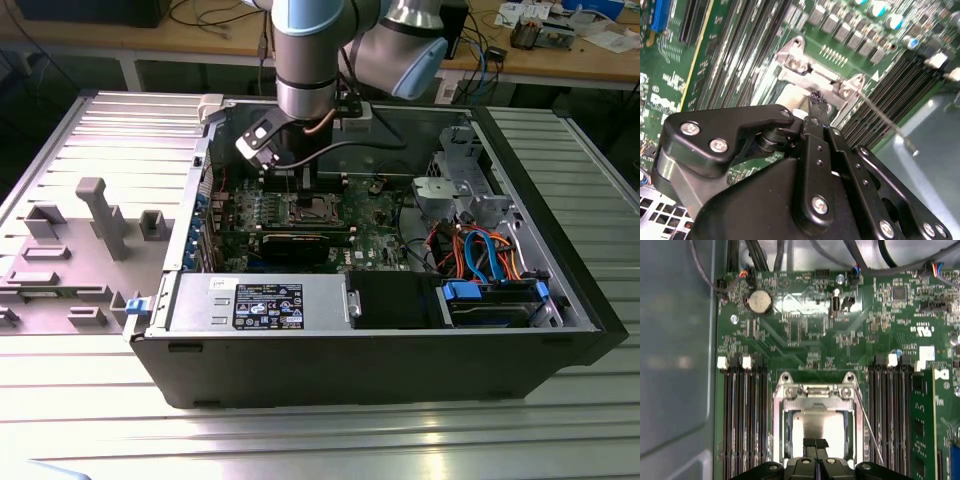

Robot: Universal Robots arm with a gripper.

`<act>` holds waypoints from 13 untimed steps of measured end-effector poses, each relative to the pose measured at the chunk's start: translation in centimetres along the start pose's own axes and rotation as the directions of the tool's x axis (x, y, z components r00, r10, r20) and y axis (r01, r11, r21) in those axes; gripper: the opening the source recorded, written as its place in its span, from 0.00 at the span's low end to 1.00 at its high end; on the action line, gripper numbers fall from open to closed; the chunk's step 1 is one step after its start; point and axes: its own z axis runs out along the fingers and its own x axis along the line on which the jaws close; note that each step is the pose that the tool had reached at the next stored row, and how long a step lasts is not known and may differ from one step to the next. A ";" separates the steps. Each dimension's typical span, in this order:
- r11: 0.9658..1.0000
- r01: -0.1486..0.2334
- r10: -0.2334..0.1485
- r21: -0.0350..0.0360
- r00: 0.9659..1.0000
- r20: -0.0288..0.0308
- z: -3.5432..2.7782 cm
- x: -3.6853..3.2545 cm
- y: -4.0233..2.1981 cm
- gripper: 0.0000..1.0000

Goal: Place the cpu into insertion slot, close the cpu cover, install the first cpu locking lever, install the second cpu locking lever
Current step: 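Close the cpu cover, then install the first cpu locking lever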

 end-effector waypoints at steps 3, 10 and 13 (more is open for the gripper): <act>1.000 0.000 0.000 0.000 1.000 0.000 0.01 -0.01 0.37 0.11; 1.000 0.000 0.000 0.000 1.000 0.000 0.02 0.00 0.40 0.11; 1.000 0.000 0.000 0.000 1.000 0.000 0.02 0.00 0.41 0.11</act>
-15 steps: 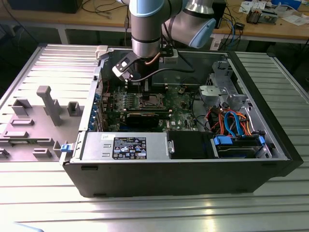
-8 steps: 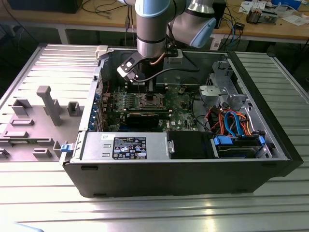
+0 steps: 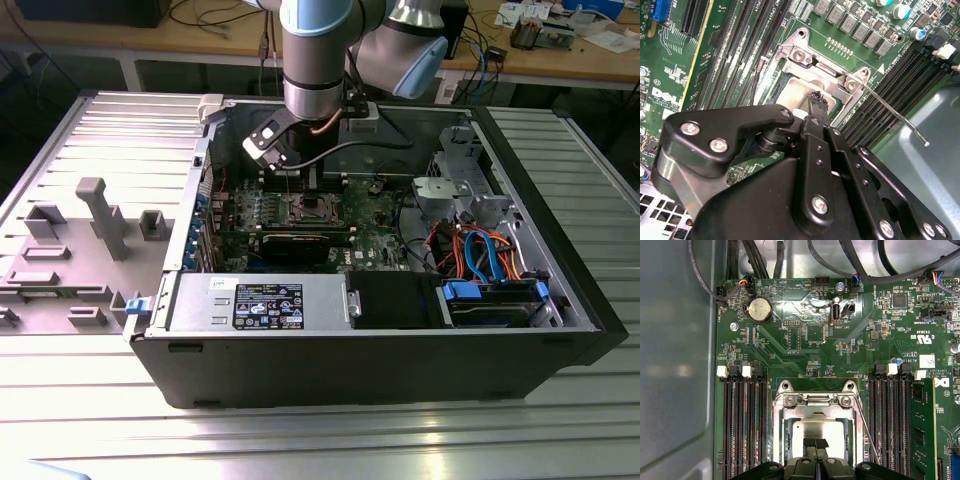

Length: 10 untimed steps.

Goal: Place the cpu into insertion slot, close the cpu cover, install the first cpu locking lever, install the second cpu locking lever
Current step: 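Install the first cpu locking lever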

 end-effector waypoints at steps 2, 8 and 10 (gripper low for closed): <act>1.000 0.000 0.000 0.000 1.000 0.000 0.00 0.00 0.01 0.11; 1.000 0.000 0.000 0.000 1.000 0.000 -1.30 0.01 0.06 0.11; 1.000 0.000 0.000 0.000 1.000 0.000 -2.04 0.02 0.08 0.11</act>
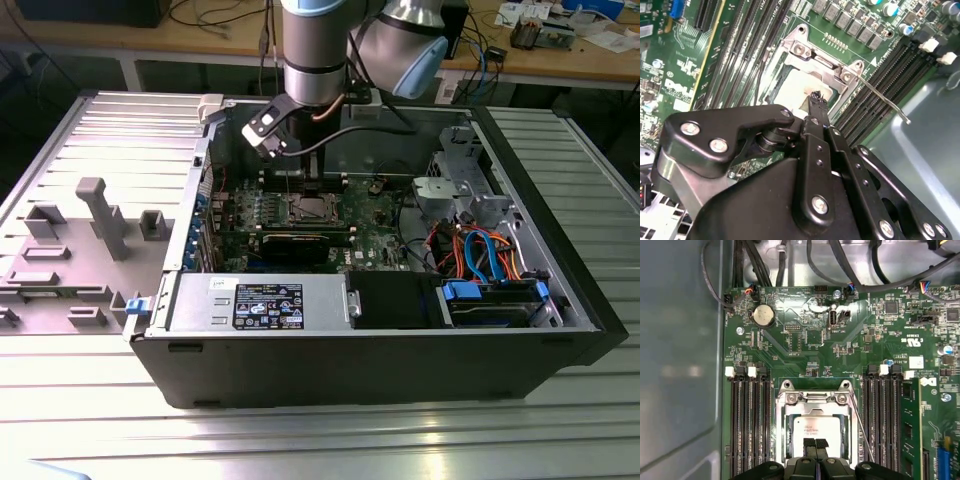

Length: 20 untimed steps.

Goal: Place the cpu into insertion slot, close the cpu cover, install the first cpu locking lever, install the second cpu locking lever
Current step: 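Install the first cpu locking lever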

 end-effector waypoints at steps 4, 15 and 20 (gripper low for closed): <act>1.000 0.000 0.000 0.000 1.000 0.000 -0.97 0.01 0.03 0.11; 1.000 0.023 -0.023 0.002 1.000 -0.001 -1.89 0.02 0.04 0.11; 0.994 0.111 -0.111 0.003 0.994 -0.004 -1.79 0.02 0.03 0.11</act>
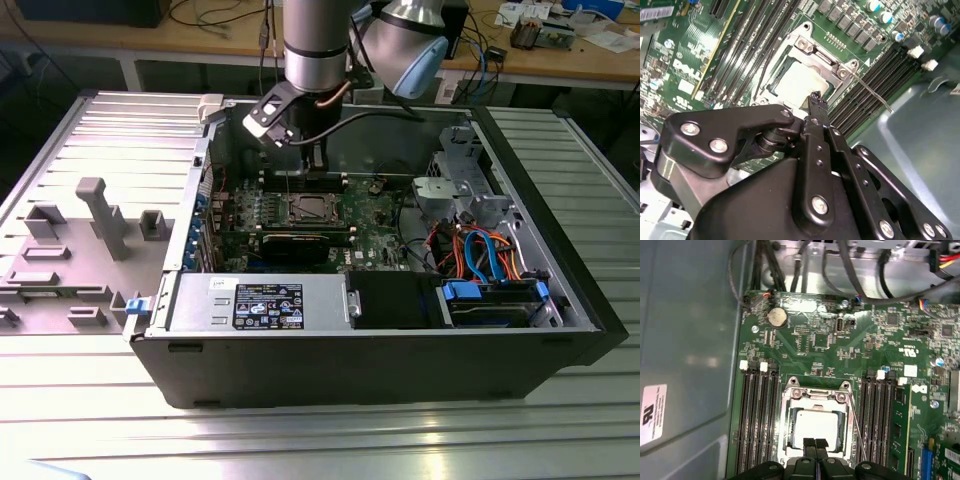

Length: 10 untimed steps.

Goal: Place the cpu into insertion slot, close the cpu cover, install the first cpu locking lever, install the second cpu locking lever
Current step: 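Install the first cpu locking lever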

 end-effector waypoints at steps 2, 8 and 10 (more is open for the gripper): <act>1.000 0.016 -0.016 0.000 1.000 -0.001 0.02 0.02 -0.18 0.11; 0.999 0.034 -0.034 0.000 0.999 -0.001 0.00 0.13 -1.07 0.11; 0.998 0.070 -0.070 0.001 0.998 -0.002 0.02 0.12 -1.09 0.11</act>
